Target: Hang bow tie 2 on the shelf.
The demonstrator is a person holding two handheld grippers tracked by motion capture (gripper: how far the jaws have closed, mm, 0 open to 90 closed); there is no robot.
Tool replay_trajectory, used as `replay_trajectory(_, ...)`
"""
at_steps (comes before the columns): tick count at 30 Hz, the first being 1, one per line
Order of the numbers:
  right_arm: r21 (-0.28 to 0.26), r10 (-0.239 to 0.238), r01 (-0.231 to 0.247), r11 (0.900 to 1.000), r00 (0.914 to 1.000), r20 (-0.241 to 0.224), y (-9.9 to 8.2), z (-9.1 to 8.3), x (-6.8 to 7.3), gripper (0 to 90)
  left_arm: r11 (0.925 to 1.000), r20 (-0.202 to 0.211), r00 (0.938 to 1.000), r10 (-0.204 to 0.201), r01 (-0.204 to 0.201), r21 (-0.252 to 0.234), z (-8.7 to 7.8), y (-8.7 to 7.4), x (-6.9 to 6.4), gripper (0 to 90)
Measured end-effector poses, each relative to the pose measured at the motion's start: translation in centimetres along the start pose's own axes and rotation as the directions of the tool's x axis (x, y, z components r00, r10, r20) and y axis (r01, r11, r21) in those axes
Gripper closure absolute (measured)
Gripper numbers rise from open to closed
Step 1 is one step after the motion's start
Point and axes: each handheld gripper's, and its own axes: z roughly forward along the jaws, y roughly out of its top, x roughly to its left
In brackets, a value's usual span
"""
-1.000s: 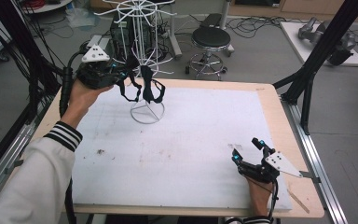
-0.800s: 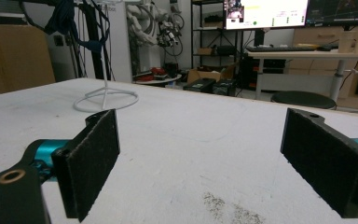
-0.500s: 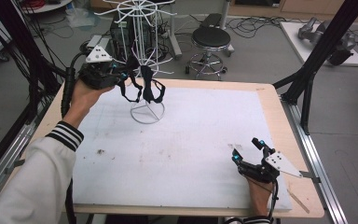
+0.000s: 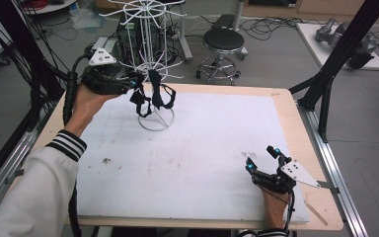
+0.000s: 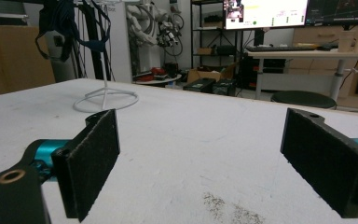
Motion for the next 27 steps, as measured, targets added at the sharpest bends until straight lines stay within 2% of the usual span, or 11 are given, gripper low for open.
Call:
replay_trajectory(4,-0.002,-0.003,0.003,1.0000,1.0000,0.000,0.0,0.0,0.0,11.1,0.9997,0.010,0.9999,-0.007,0.007,-0.023,-0.3,0.0,-0.1,24.8)
replay_trajectory(7,-0.007,-0.010,0.010,0.9999,0.9999,-0.002,0.0,0.0,0.0,11.1,0.9989,0.040,0.9990,-0.020,0.022,-0.041,-0.6,-0.1,-0.1,16.2)
replay_trajectory(12,-0.008,0.003,-0.003,1.0000,1.0000,-0.002,0.0,-0.1,0.0,11.1,0.9964,0.074,0.9969,-0.028,0.034,-0.078,-1.7,-0.5,0.1,15.3)
replay_trajectory(17,-0.012,-0.012,0.012,0.9999,0.9999,-0.002,0.0,-0.1,0.0,11.1,0.9871,0.119,0.9923,-0.034,0.052,-0.151,-3.4,-1.5,-0.3,15.3)
replay_trajectory(20,-0.010,-0.005,0.005,0.9999,1.0000,-0.002,0.0,-0.1,0.1,11.0,0.9780,0.169,0.9855,-0.010,0.045,-0.204,-4.5,-2.9,-0.8,15.3)
replay_trajectory(23,-0.008,0.001,-0.001,1.0000,1.0000,-0.003,0.0,-0.1,0.0,11.1,0.9683,0.184,0.9830,-0.002,0.048,-0.245,-5.5,-4.9,-1.4,15.3)
replay_trajectory(27,-0.007,-0.007,0.007,1.0000,1.0000,0.000,0.0,-0.1,0.1,11.1,0.9640,0.190,0.9819,-0.001,0.052,-0.261,-6.5,-8.0,-2.1,15.4)
